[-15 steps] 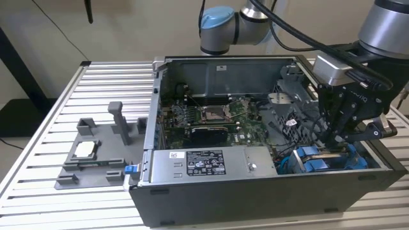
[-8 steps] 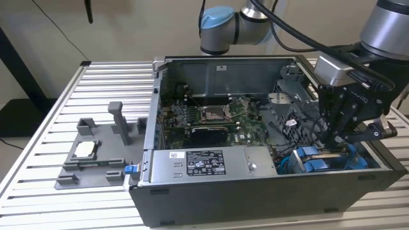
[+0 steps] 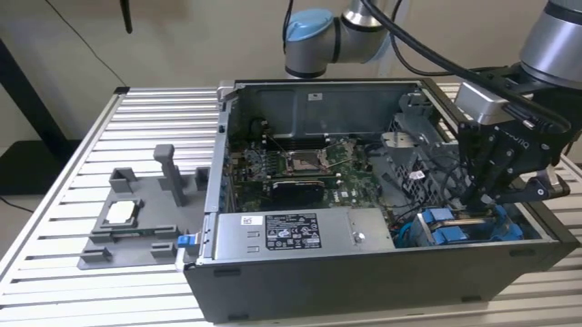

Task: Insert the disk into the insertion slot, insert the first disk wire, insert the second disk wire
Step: 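Insert the second disk wire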

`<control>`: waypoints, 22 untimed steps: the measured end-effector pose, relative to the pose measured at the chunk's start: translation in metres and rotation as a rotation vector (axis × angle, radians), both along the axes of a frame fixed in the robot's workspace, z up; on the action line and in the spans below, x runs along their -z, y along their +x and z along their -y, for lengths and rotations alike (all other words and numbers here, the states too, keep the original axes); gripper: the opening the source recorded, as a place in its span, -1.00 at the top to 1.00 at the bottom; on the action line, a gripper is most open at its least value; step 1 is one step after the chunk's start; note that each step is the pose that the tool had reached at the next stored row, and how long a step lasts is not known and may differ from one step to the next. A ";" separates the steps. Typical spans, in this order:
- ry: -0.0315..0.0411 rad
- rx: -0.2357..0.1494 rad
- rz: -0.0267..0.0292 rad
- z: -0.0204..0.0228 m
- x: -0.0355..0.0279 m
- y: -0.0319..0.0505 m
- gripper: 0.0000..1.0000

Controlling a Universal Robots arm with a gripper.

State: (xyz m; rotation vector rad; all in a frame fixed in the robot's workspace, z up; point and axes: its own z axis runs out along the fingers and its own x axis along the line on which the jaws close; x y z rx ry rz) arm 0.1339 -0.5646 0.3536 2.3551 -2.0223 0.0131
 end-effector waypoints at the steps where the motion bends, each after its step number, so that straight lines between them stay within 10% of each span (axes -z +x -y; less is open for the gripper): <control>1: 0.0013 0.002 -0.0033 -0.0004 0.0003 0.0000 0.68; 14: 0.0429 0.081 -0.0059 -0.0010 0.0060 0.0000 0.68; 17: 0.0445 0.090 -0.0214 -0.0010 0.0069 0.0001 0.68; 22: 0.0458 0.091 -0.0280 -0.0009 0.0071 0.0005 0.68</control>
